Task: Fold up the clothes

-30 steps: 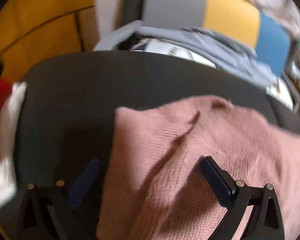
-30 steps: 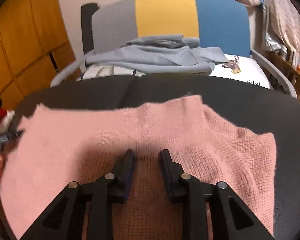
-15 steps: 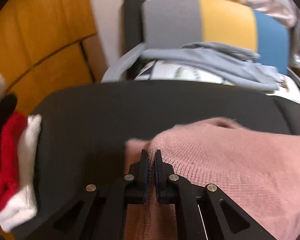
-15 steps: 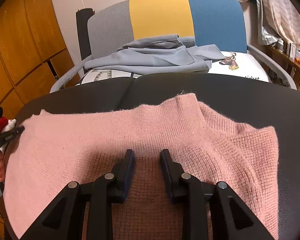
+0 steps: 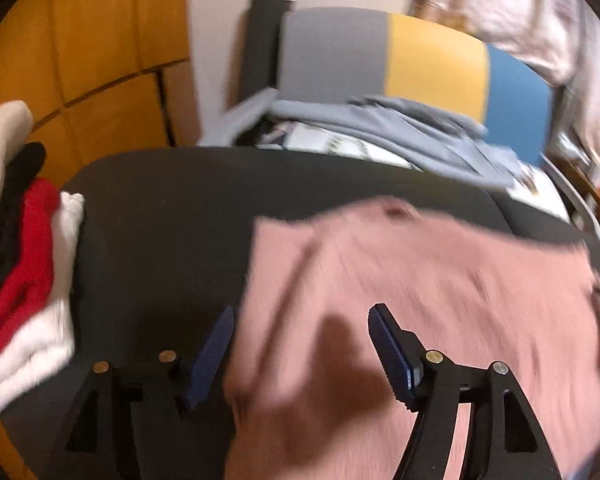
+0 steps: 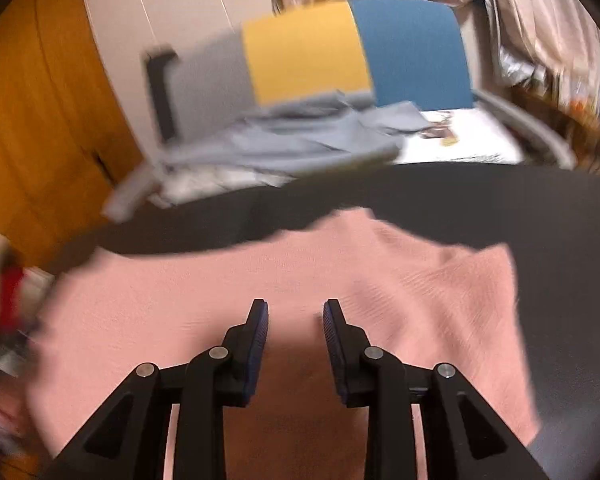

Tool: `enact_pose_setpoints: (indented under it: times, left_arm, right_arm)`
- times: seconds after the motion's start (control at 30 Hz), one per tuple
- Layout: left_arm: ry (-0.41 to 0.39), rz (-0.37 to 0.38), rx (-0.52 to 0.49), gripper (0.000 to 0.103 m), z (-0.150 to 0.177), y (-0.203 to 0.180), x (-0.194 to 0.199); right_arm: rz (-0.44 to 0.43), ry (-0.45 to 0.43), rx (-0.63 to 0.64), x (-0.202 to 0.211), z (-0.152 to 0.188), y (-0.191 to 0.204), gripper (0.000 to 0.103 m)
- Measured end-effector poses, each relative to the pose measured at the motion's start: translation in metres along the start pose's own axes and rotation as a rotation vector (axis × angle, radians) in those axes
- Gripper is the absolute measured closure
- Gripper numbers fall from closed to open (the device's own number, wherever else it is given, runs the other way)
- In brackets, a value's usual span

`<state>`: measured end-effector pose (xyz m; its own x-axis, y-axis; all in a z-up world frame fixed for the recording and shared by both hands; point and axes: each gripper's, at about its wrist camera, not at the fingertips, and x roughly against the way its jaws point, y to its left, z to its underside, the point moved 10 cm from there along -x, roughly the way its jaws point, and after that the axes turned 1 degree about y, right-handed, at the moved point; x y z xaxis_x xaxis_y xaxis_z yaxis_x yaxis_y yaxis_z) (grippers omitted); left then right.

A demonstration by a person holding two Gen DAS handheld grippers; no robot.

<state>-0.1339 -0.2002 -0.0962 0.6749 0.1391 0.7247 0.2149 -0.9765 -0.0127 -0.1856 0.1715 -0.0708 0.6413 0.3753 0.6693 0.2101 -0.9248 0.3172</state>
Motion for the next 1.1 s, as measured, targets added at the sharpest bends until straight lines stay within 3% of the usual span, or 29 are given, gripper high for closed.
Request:
enact_pose_setpoints:
  times: [0.03, 0.1, 0.2, 0.27, 0.4, 0.5, 0.63, 0.73, 0.83, 0.93, 1.03, 1.1]
  left_arm:
    - [-0.001, -0.004, -0.035, 0.032, 0.013, -0.001, 0.005]
    - [-0.002, -0.026, -0.045, 0.032, 0.024, 0.004, 0.008]
    - [-0.003, -0.059, -0.059, 0.031, 0.041, 0.012, 0.013]
    - [-0.003, -0.081, -0.069, 0.025, 0.052, 0.018, 0.016]
    - [-0.004, -0.125, -0.089, 0.016, 0.074, 0.029, 0.023]
    - [-0.003, -0.153, -0.099, 0.008, 0.089, 0.038, 0.028]
    - [0.052, -0.093, 0.055, 0.01, 0.088, 0.053, 0.034]
    - [0.002, -0.046, 0.091, 0.01, 0.088, 0.046, 0.061]
    - [-0.042, 0.021, -0.041, 0.01, 0.09, 0.001, 0.077]
    - [-0.093, 0.009, -0.256, 0.01, 0.093, -0.047, 0.082]
    - [-0.104, -0.119, -0.479, 0.01, 0.107, -0.074, 0.072]
    - [-0.141, -0.134, -0.493, 0.01, 0.114, -0.071, 0.076]
  right_arm:
    - [-0.062, -0.012, -0.033, 0.014, 0.004, 0.008, 0.074]
    - [-0.071, 0.056, -0.01, 0.019, 0.031, 0.021, 0.074]
    - [0.071, 0.152, 0.136, 0.014, 0.075, 0.022, 0.075]
    - [0.117, 0.123, 0.198, 0.021, 0.084, 0.017, 0.075]
    - [0.282, 0.052, 0.114, 0.041, 0.089, -0.038, 0.075]
    - [0.219, 0.053, 0.084, 0.049, 0.093, -0.024, 0.077]
    - [0.133, 0.055, 0.046, 0.06, 0.097, -0.004, 0.074]
    - [0.069, 0.056, 0.017, 0.069, 0.1, 0.012, 0.074]
    - [0.005, 0.057, -0.011, 0.078, 0.103, 0.027, 0.074]
    - [0.057, 0.102, 0.099, 0.063, 0.122, 0.046, 0.074]
    - [0.11, 0.146, 0.21, 0.049, 0.14, 0.066, 0.074]
    - [0.139, 0.119, 0.284, 0.051, 0.149, 0.066, 0.074]
